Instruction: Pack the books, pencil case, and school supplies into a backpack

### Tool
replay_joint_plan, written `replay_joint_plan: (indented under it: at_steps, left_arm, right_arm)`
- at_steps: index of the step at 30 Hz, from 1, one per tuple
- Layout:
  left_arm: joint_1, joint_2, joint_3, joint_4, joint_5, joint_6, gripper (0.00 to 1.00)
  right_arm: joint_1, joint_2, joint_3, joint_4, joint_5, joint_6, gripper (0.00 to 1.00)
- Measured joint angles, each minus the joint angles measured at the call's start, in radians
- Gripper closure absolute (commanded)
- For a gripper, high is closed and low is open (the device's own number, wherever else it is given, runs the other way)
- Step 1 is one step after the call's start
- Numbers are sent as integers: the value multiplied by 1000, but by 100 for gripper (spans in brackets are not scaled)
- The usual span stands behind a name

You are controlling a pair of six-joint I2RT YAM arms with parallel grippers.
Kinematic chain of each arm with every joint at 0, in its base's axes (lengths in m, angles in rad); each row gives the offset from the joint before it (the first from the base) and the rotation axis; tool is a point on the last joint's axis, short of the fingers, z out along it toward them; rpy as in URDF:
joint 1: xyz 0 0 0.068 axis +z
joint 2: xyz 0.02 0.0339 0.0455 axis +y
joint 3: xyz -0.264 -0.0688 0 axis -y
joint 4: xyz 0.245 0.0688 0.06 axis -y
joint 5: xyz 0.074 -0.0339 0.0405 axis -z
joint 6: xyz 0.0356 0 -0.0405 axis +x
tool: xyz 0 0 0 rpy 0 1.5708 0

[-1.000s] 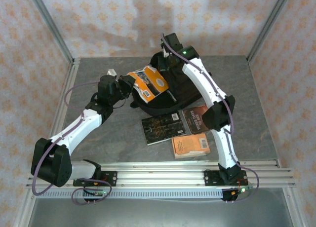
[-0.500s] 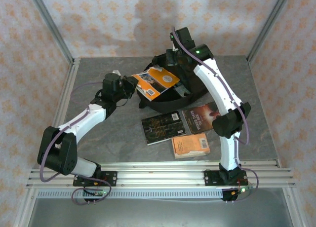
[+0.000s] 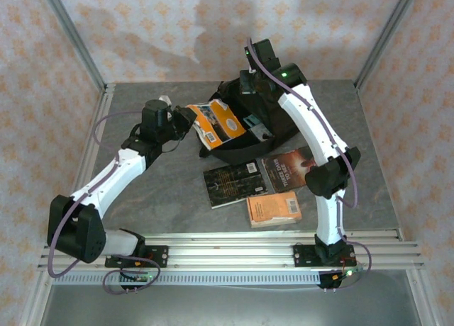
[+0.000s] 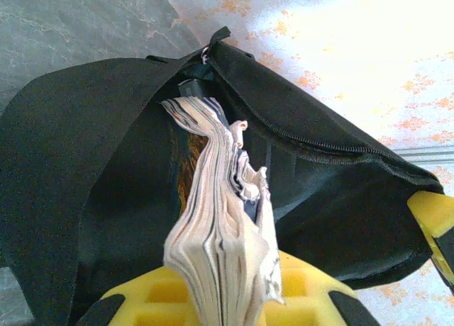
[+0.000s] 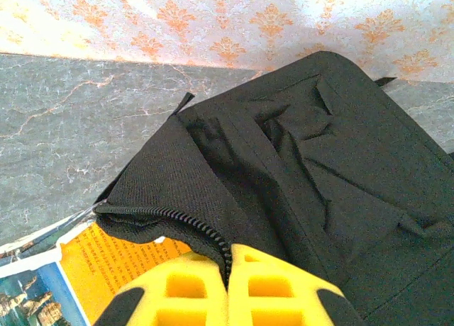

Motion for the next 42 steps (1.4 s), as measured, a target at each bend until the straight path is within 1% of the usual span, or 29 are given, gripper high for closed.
replay_joint_plan:
  at_steps: [3, 6, 14, 22, 34, 38, 42]
  left_arm:
    - [0, 13, -2, 23, 9, -36, 100]
    - [-7, 45, -10, 92, 18, -91, 100]
    - [-72, 154, -18, 233, 18, -196, 100]
    - [-85, 293, -17, 371, 3, -245, 100]
    - [-86, 439, 13, 600, -2, -326, 100]
    - [-101, 496, 44, 618, -6, -332, 100]
    - [-136, 589, 146, 603, -16, -314, 100]
  right_arm:
    - [0, 0, 0, 0, -1, 4, 100]
    - [0, 0, 0, 0, -1, 10, 100]
    - [0, 0, 0, 0, -4, 24, 100]
    - [0, 0, 0, 0, -16, 39, 100]
    - [0, 0, -44, 37, -28, 58, 100]
    - [0, -10, -68, 54, -39, 69, 100]
    - [0, -32, -113, 82, -46, 91, 100]
